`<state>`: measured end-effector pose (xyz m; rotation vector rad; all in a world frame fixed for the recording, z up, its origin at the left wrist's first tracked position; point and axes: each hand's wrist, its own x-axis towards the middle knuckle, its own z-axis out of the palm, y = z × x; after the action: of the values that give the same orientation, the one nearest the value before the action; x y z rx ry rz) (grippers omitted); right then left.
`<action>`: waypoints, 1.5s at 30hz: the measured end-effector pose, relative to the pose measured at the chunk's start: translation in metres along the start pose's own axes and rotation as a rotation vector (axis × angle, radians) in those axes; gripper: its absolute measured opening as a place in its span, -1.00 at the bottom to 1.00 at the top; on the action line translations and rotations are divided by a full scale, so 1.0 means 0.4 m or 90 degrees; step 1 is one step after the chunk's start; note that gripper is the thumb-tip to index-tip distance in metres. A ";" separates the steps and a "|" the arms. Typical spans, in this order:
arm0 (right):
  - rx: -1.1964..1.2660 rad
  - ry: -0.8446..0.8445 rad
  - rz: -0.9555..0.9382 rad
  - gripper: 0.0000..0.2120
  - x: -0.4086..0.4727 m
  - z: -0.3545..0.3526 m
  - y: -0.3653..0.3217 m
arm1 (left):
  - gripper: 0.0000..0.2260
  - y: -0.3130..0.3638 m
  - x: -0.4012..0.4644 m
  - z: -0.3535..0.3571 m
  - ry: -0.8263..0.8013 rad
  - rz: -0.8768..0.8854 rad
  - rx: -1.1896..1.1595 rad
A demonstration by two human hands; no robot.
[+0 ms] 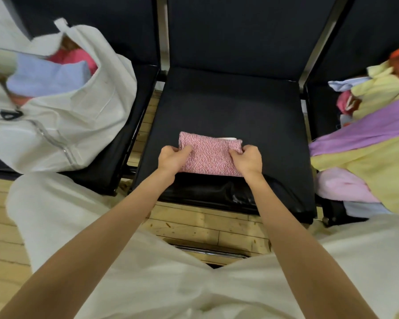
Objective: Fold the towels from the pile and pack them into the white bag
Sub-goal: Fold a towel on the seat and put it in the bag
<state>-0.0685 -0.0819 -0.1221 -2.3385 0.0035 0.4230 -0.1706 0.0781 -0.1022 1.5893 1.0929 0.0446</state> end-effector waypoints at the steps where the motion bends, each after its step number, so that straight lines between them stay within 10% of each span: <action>1: 0.027 0.025 -0.016 -0.70 -0.010 0.008 -0.014 | -0.75 0.006 0.002 -0.018 0.008 0.014 -0.016; 7: 0.129 0.027 -0.104 -0.66 -0.042 0.056 -0.224 | -0.83 0.091 0.008 -0.202 0.101 0.120 -0.133; 18: 0.502 -0.278 -0.076 -0.46 -0.120 0.179 -0.607 | -0.82 0.170 0.071 -0.578 0.275 0.262 -0.149; 23: 0.364 -0.373 -0.164 -0.24 -0.130 0.241 -0.709 | -0.83 0.187 0.130 -0.707 0.324 0.298 -0.064; 28: 0.026 -0.527 -0.345 -0.60 -0.138 0.255 -0.845 | -0.75 0.243 0.209 -0.803 0.228 0.349 0.067; 36: 0.202 -0.483 -0.237 -0.51 -0.070 0.371 -0.963 | -0.80 0.349 0.377 -0.925 0.200 0.451 0.192; 45: 0.406 -0.343 -0.017 -0.73 -0.012 0.444 -0.955 | -0.71 0.350 0.631 -0.960 0.183 0.280 0.719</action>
<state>-0.0784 0.3142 0.0214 -1.5498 -0.1317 0.8816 -0.1563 0.5437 0.0153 2.8983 0.9980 -0.0685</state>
